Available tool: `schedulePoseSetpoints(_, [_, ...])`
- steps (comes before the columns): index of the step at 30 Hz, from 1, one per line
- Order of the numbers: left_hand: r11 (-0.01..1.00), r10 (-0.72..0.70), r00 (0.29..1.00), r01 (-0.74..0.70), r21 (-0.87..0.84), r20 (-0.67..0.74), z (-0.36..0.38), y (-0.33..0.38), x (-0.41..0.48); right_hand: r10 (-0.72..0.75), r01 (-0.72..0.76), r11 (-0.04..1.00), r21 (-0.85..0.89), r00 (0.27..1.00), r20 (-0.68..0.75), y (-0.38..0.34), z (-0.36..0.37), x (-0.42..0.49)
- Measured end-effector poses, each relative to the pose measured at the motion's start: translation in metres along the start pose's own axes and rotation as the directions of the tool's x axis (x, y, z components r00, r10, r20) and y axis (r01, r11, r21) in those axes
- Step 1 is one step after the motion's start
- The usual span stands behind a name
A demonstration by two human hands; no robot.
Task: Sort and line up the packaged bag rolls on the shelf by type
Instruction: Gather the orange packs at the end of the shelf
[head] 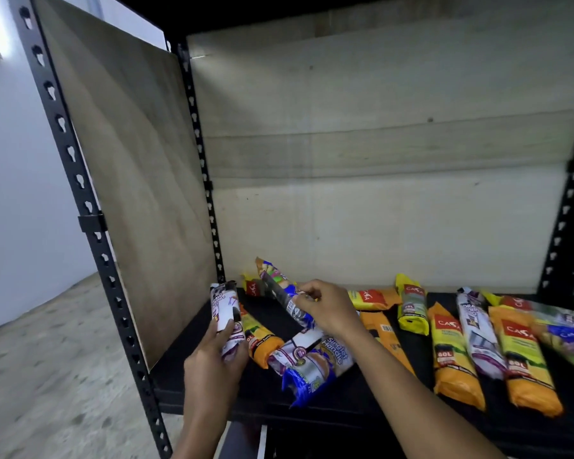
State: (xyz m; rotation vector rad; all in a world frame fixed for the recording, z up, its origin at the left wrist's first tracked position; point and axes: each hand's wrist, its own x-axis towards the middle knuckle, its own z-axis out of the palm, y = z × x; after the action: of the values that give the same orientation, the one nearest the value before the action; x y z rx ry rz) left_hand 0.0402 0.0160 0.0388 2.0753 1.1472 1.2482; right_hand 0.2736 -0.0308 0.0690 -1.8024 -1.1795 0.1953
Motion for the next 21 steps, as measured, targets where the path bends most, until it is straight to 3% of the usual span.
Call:
schedulePoseSetpoints(5, [0.986,0.156,0.984,-0.15,-0.075,0.084,0.028,0.051,-0.013,0.092,-0.08,0.993,0.088,0.987,-0.132,0.011,-0.056,-0.045])
schedulePoseSetpoints(10, [0.948,0.307,0.925,-0.277,-0.155,0.223,0.08,0.104,-0.034,0.113,-0.13,0.991,-0.039,0.951,-0.289,0.032,-0.121,-0.087])
schedulePoseSetpoints(14, [0.954,0.297,0.894,-0.262,-0.147,0.336,0.122,0.137,-0.051,0.134,-0.21,0.965,-0.158,0.91,-0.392,0.055,-0.163,-0.115])
schedulePoseSetpoints(21, [0.938,0.342,0.835,-0.273,-0.216,0.431,0.181,0.167,-0.047,0.202,-0.322,0.931,-0.171,0.847,-0.492,0.083,-0.206,-0.132])
